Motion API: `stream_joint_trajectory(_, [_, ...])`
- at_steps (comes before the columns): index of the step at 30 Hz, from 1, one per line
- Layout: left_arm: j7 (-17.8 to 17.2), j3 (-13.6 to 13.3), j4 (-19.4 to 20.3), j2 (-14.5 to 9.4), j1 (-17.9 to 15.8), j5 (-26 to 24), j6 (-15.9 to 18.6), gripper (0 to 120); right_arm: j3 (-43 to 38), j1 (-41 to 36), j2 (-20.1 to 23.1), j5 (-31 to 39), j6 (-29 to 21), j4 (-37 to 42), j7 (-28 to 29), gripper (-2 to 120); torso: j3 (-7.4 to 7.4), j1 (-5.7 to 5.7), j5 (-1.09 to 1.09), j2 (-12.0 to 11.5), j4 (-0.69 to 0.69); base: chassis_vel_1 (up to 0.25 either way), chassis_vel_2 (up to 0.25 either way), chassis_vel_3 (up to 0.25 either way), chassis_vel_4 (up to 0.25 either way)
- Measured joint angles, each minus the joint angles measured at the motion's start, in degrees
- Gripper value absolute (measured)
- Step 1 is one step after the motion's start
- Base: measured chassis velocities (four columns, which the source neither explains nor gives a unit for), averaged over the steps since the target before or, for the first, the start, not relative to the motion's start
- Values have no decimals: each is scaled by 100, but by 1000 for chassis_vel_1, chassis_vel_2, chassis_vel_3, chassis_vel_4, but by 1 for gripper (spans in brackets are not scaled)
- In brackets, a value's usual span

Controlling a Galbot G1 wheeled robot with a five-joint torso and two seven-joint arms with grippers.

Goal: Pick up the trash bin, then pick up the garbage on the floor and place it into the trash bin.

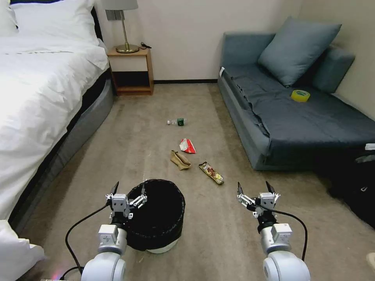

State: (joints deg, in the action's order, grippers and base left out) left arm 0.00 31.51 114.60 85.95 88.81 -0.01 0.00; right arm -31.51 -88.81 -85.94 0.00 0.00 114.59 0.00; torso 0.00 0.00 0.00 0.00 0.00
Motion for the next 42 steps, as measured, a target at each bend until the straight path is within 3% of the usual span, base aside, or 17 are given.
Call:
stream_joint_trajectory(4, [-17,39,39,0,-11,-64,78,100,0,0,-7,-4,-15,25,2,100,0,0,0,0,0,0,0,0,0])
stream_joint_trajectory(6, [-171,249,293,7,-95,-343,471,100,6,4,-114,-79,-253,343,89,100,0,0,0,0,0,0,0,0,0])
stream_joint_trajectory(7, [-171,249,293,7,-95,-343,471,100,6,4,-114,-79,-253,343,89,100,0,0,0,0,0,0,0,0,0])
stream_joint_trajectory(10, [-490,695,831,26,-279,-956,1334,100,25,18,-396,-276,-861,1151,323,100,0,0,-1,0,0,0,0,0,0])
stream_joint_trajectory(16, [-697,896,1118,-155,-283,-1294,1719,100,39,32,-570,-275,-1292,1784,614,100,0,0,-3,0,0,0,0,0,0])
stream_joint_trajectory(20, [-978,770,1279,-356,-285,-1829,2248,100,36,51,-559,-210,-1338,1819,670,100,0,0,0,0,0,0,0,0,0])
stream_joint_trajectory(21, [-978,770,1279,-356,-285,-1829,2248,100,36,51,-559,-210,-1338,1819,670,100,0,0,0,0,0,0,0,0,0])
stream_joint_trajectory(25, [-1349,565,1351,-664,-353,-2387,3024,100,35,60,-523,-172,-1352,1820,682,100,0,0,0,0,0,0,0,0,0])
stream_joint_trajectory(26, [-1349,565,1351,-664,-353,-2387,3024,100,35,60,-523,-172,-1352,1820,682,100,0,0,0,0,0,0,0,0,0])
stream_joint_trajectory(30, [-1997,415,1424,-1033,-483,-3094,3905,100,23,83,-489,-116,-1356,1837,685,100,0,0,0,0,0,0,0,0,0])
stream_joint_trajectory(33, [-2298,376,1436,-1157,-534,-3447,4201,100,13,110,-481,-101,-1357,1837,686,100,0,0,0,0,0,0,0,0,0])
stream_joint_trajectory(36, [-2461,333,1415,-1212,-562,-3647,4262,100,9,127,-477,-94,-1356,1832,688,100,0,0,0,0,0,0,0,0,0])
stream_joint_trajectory(42, [-2680,-23,922,-1198,-581,-3759,4276,100,3,172,-463,-61,-1342,1781,719,100,0,0,-1,0,0,0,0,0,0])
